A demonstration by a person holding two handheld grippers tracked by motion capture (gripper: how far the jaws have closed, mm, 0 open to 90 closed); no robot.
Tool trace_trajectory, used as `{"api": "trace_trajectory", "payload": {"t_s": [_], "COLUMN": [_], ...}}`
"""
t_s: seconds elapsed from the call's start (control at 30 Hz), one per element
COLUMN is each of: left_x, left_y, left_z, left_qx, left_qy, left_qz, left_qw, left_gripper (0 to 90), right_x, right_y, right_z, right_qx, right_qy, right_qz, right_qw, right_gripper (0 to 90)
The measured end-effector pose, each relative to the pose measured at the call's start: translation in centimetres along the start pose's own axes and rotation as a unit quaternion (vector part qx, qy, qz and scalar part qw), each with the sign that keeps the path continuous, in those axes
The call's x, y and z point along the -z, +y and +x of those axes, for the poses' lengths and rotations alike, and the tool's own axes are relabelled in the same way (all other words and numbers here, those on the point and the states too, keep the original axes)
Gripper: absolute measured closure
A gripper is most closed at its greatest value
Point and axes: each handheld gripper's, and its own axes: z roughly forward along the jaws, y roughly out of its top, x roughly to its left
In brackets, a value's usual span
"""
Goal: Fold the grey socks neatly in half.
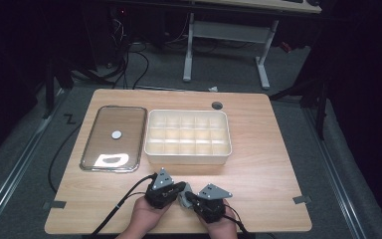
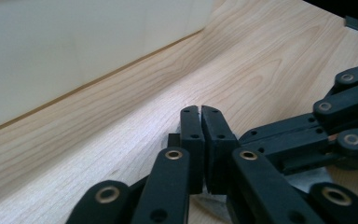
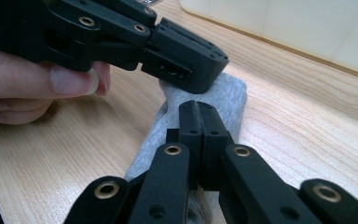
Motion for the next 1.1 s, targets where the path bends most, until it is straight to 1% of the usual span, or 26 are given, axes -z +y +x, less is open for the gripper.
{"api": "trace_trajectory", "payload": {"t_s": [0.1, 0.17, 0.2, 0.3, 0.33, 0.4, 0.47, 0.53, 0.6, 0.73, 0.83, 0.9, 1.1], "left_x": [0.0, 0.0, 0.0, 0.0, 0.0, 0.0, 0.0, 0.0, 0.0, 0.0, 0.0, -0.1, -0.1], "left_y": [-0.4, -0.5, -0.5, -0.5, -0.6, -0.6, -0.7, -0.7, -0.7, -0.7, -0.7, -0.7, -0.7], "left_z": [0.2, 0.1, 0.1, 0.1, 0.1, 0.0, 0.0, 0.0, 0.0, 0.0, -0.1, -0.1, -0.2], "left_qx": [0.002, -0.001, -0.001, -0.002, -0.003, -0.004, -0.008, -0.008, -0.009, -0.01, -0.014, -0.022, -0.025], "left_qy": [-0.001, 0.003, 0.006, 0.009, 0.009, 0.01, 0.01, 0.01, 0.01, 0.01, 0.013, 0.017, 0.02], "left_qz": [-0.007, -0.01, -0.009, -0.01, -0.011, -0.012, -0.014, -0.015, -0.014, -0.011, -0.008, -0.004, -0.002], "left_qw": [1.0, 0.9999, 0.9999, 0.9999, 0.9999, 0.9999, 0.9998, 0.9998, 0.9998, 0.9998, 0.9998, 0.9996, 0.9995], "left_gripper": [90.0, 90.0, 90.0, 90.0, 90.0, 90.0, 90.0, 90.0, 90.0, 90.0, 90.0, 90.0, 90.0], "right_x": [0.0, 0.0, 0.4, 1.7, 2.1, 2.0, 1.5, 1.3, 1.2, 1.0, 0.9, 0.9, 0.8], "right_y": [0.0, 0.1, 0.2, 0.4, 0.4, -0.1, -0.5, -0.5, -0.6, -0.8, -0.9, -0.9, -1.0], "right_z": [0.0, 0.1, 0.2, 0.9, 1.2, 1.5, 1.4, 1.2, 1.3, 1.3, 1.3, 1.3, 1.3], "right_qx": [-0.001, -0.002, -0.001, 0.012, 0.017, 0.023, 0.016, 0.01, 0.011, 0.012, 0.013, 0.014, 0.016], "right_qy": [-0.001, -0.002, -0.001, 0.016, 0.018, 0.025, 0.032, 0.038, 0.039, 0.041, 0.042, 0.043, 0.046], "right_qz": [0.0, 0.0, -0.003, -0.033, -0.033, -0.018, -0.002, 0.003, 0.009, 0.012, 0.014, 0.013, 0.014], "right_qw": [1.0, 1.0, 1.0, 0.9993, 0.9991, 0.9992, 0.9993, 0.9992, 0.9991, 0.999, 0.9989, 0.9989, 0.9987], "right_gripper": [90.0, 90.0, 90.0, 90.0, 90.0, 90.0, 90.0, 90.0, 90.0, 90.0, 90.0, 90.0, 90.0]}}
